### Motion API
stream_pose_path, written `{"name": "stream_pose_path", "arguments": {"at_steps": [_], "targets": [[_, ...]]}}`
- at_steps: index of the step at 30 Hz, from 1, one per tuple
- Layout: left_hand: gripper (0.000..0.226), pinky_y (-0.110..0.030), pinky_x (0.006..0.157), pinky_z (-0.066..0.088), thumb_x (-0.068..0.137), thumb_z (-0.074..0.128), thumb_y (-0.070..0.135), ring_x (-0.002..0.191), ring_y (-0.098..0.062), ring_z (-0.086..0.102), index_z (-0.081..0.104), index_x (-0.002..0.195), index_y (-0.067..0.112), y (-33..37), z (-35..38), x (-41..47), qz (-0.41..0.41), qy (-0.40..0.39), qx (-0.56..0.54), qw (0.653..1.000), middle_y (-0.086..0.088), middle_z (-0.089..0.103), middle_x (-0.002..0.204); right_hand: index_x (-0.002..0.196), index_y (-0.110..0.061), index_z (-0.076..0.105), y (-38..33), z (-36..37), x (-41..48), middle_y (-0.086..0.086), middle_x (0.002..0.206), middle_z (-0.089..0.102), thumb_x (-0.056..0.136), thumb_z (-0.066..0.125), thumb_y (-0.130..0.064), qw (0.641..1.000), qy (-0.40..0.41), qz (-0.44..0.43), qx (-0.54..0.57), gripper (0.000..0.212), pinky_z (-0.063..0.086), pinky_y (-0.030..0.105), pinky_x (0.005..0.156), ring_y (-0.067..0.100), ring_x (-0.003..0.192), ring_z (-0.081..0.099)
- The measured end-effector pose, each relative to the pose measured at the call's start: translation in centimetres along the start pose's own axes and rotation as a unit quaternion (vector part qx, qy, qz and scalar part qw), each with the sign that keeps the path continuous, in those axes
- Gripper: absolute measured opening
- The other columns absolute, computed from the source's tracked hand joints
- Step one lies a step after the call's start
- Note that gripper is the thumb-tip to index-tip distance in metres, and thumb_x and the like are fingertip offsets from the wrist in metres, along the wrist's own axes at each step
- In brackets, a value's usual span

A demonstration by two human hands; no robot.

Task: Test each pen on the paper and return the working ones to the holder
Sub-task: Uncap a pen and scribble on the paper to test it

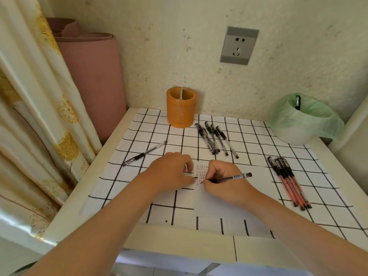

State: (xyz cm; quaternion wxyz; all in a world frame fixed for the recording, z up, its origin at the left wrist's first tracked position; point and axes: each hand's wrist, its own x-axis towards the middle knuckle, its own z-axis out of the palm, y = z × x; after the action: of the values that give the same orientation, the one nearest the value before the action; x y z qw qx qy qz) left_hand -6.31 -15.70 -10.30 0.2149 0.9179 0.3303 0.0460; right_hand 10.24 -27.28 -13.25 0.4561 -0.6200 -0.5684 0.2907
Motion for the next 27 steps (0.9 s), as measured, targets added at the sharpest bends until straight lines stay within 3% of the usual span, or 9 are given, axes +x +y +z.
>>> {"name": "stream_pose_path", "arguments": {"at_steps": [4, 12, 16, 20, 25, 27], "targets": [[0.03, -0.025, 0.063, 0.041, 0.079, 0.073, 0.051, 0.087, -0.01, 0.051, 0.059, 0.098, 0.033, 0.02, 0.29, 0.2, -0.004, 0.005, 0.005, 1.0, 0.013, 0.055, 0.094, 0.067, -0.015, 0.056, 0.15, 0.03, 0.03, 0.012, 0.071, 0.062, 0.073, 0.065, -0.005, 1.0, -0.011, 0.005, 0.014, 0.015, 0.042, 0.032, 0.053, 0.019, 0.062, 0.055], [0.03, -0.028, 0.07, 0.046, 0.079, 0.073, 0.051, 0.09, -0.01, 0.051, 0.058, 0.098, 0.033, 0.08, 0.13, 0.21, -0.012, -0.004, 0.004, 1.0, 0.011, 0.056, 0.096, 0.068, -0.016, 0.057, 0.41, 0.12, 0.2, 0.01, 0.072, 0.064, 0.073, 0.067, -0.011, 1.0, -0.012, -0.006, -0.017, 0.012, 0.049, 0.041, 0.054, 0.033, 0.068, 0.061], [0.03, -0.028, 0.071, 0.047, 0.079, 0.073, 0.051, 0.091, -0.01, 0.052, 0.058, 0.098, 0.034, 0.18, 0.11, 0.17, -0.019, -0.007, 0.002, 1.0, 0.011, 0.056, 0.097, 0.068, -0.016, 0.056, 0.24, 0.05, 0.19, 0.01, 0.071, 0.062, 0.073, 0.066, -0.009, 0.999, -0.018, -0.002, -0.037, 0.013, 0.045, 0.034, 0.053, 0.029, 0.063, 0.057], [0.031, -0.026, 0.067, 0.043, 0.079, 0.073, 0.05, 0.091, -0.01, 0.052, 0.059, 0.1, 0.032, 0.26, 0.07, 0.13, -0.018, -0.005, 0.001, 1.0, 0.012, 0.055, 0.096, 0.066, -0.018, 0.053, 0.06, 0.1, 0.16, 0.009, 0.068, 0.058, 0.072, 0.066, -0.006, 0.999, -0.022, 0.007, -0.04, 0.018, 0.039, 0.029, 0.051, 0.014, 0.059, 0.05], [0.031, -0.026, 0.068, 0.044, 0.079, 0.073, 0.05, 0.092, -0.011, 0.051, 0.058, 0.1, 0.033, 0.26, 0.11, 0.17, -0.019, -0.005, 0.001, 1.0, 0.012, 0.054, 0.097, 0.067, -0.021, 0.054, 0.48, 0.13, 0.1, 0.01, 0.069, 0.061, 0.072, 0.066, -0.013, 0.999, -0.012, -0.004, -0.036, 0.015, 0.043, 0.038, 0.049, 0.034, 0.065, 0.058], [0.03, -0.026, 0.068, 0.043, 0.079, 0.073, 0.05, 0.092, -0.011, 0.052, 0.058, 0.099, 0.033, 0.31, 0.05, 0.2, -0.021, -0.009, 0.002, 1.0, 0.011, 0.055, 0.098, 0.066, -0.022, 0.054, 0.55, 0.22, 0.1, 0.01, 0.069, 0.061, 0.072, 0.066, -0.014, 1.0, -0.01, -0.005, -0.027, 0.016, 0.043, 0.04, 0.049, 0.034, 0.065, 0.058]]}}
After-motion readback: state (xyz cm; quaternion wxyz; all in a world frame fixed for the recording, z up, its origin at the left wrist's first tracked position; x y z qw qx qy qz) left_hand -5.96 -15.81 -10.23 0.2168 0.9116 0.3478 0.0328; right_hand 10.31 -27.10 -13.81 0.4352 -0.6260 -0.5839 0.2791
